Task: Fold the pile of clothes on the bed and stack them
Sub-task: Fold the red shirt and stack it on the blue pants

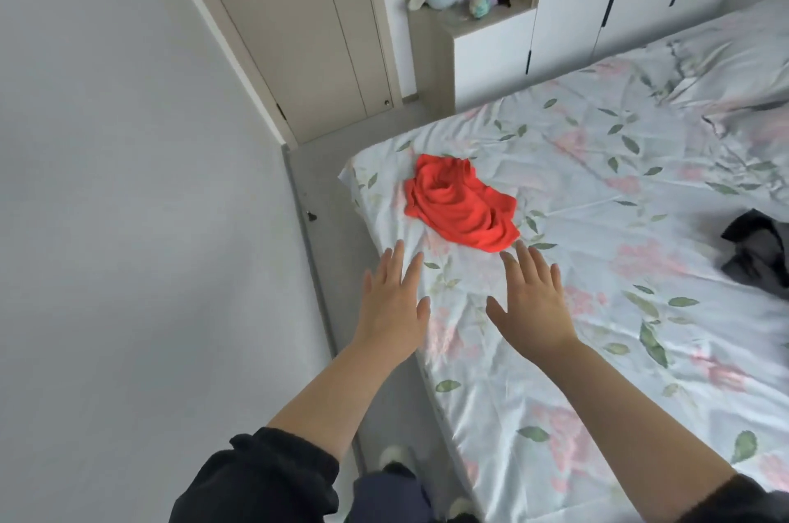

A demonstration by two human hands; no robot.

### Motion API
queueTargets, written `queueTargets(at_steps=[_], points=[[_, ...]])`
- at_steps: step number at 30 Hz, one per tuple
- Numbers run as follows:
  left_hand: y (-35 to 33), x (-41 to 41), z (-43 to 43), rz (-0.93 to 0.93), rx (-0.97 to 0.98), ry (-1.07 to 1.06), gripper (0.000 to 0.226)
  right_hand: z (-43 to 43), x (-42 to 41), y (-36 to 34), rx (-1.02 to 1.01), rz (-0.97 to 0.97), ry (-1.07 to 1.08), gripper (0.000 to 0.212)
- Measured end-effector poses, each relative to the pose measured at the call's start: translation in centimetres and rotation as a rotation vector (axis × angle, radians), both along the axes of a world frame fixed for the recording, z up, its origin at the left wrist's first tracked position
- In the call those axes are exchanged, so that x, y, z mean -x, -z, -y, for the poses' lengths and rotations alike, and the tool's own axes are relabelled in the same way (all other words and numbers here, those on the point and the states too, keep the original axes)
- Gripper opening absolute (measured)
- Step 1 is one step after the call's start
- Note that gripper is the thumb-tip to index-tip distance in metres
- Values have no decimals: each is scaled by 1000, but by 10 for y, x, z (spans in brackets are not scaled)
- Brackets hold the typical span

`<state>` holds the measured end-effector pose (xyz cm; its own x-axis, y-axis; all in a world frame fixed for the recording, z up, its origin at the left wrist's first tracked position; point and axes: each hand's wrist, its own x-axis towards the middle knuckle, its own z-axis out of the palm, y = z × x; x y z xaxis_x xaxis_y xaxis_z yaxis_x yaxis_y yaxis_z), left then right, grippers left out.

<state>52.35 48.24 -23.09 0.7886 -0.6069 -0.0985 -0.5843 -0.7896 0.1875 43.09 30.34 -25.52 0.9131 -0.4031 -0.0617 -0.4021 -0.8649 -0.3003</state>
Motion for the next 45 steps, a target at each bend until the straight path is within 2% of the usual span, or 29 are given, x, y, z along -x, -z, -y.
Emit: queueTargets(at_steps=[5, 10, 14, 21, 25, 30, 32, 34, 35, 37, 39, 45], points=[[22, -98, 54, -37, 45, 91, 63, 40, -76, 7, 14, 41, 95, 72], [61, -218, 120, -119, 95, 176, 65, 82, -172, 29, 15, -7, 217, 73], [96, -323, 178, -198, 31, 281, 65, 114, -263, 55, -51, -101, 376, 72], [183, -461, 241, -321, -217, 393, 73, 148, -380, 118, -159, -308, 560, 76], [237, -492, 283, -384, -277, 472, 82, 159, -402, 153, -170, -371, 671, 77], [301, -493, 322, -467, -527, 725, 123, 153, -411, 189, -265, -417, 754, 76], [324, -490, 323, -514, -593, 801, 130, 149, -412, 199, -291, -427, 786, 76], [344, -485, 317, -445, -633, 900, 124, 146, -411, 209, -300, -423, 814, 75], [350, -483, 316, -349, -623, 938, 113, 144, -410, 212, -305, -420, 821, 75], [356, -479, 315, -233, -513, 946, 73, 141, -408, 216, -320, -423, 827, 75], [350, -477, 318, -277, -406, 925, 46, 138, -404, 216, -330, -418, 836, 75], [275, -474, 321, -480, -145, 915, 38, 127, -382, 191, -389, -283, 888, 79]])
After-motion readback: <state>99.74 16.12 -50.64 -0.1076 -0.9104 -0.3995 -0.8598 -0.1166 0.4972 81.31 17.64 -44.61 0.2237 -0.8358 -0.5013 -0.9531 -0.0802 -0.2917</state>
